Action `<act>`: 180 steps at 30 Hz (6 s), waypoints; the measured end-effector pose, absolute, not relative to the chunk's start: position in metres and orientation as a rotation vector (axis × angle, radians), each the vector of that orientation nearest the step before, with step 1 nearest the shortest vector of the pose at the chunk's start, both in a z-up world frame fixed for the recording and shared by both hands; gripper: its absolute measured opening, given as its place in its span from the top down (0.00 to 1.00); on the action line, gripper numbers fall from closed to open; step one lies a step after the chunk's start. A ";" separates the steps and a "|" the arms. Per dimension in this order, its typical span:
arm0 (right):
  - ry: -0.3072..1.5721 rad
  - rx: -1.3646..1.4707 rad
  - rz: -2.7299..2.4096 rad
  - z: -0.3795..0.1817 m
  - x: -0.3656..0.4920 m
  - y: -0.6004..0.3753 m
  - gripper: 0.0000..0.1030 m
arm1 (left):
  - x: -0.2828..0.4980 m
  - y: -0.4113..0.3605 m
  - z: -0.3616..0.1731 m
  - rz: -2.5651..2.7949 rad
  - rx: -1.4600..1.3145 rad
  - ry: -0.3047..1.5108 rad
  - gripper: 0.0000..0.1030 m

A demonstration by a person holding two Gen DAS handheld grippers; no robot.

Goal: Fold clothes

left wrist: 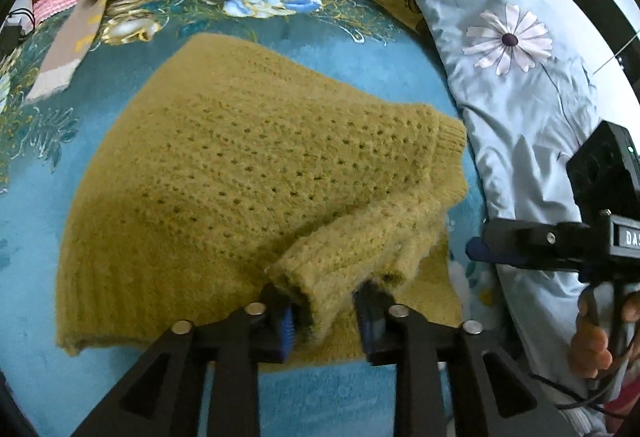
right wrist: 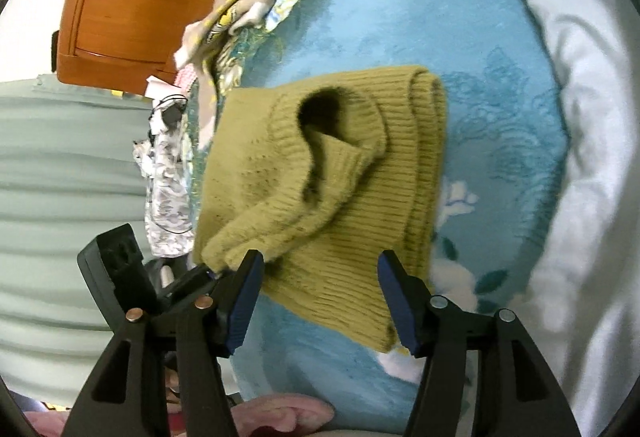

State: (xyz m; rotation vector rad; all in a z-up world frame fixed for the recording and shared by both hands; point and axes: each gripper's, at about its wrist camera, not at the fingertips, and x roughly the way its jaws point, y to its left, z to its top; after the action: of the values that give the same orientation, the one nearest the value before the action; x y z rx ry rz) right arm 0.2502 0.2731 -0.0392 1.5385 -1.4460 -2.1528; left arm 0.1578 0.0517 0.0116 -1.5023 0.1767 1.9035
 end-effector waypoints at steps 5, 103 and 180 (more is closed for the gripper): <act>-1.477 1.534 -2.123 -0.047 0.240 0.269 0.38 | 0.161 0.045 0.023 1.888 -1.516 0.185 0.33; -1.507 1.688 -2.300 -0.054 0.241 0.279 0.33 | 0.067 -0.036 0.007 2.020 -1.617 -0.348 0.25; -0.421 1.748 -2.519 -0.027 0.044 0.227 0.61 | 0.040 0.016 -0.023 2.277 -1.451 -0.152 0.52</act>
State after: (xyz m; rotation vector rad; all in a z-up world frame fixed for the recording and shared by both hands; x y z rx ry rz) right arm 0.0439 0.2271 -0.0271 1.7482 -0.4206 -2.5194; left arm 0.0402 0.0165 -0.0226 -1.4508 -0.1520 2.2766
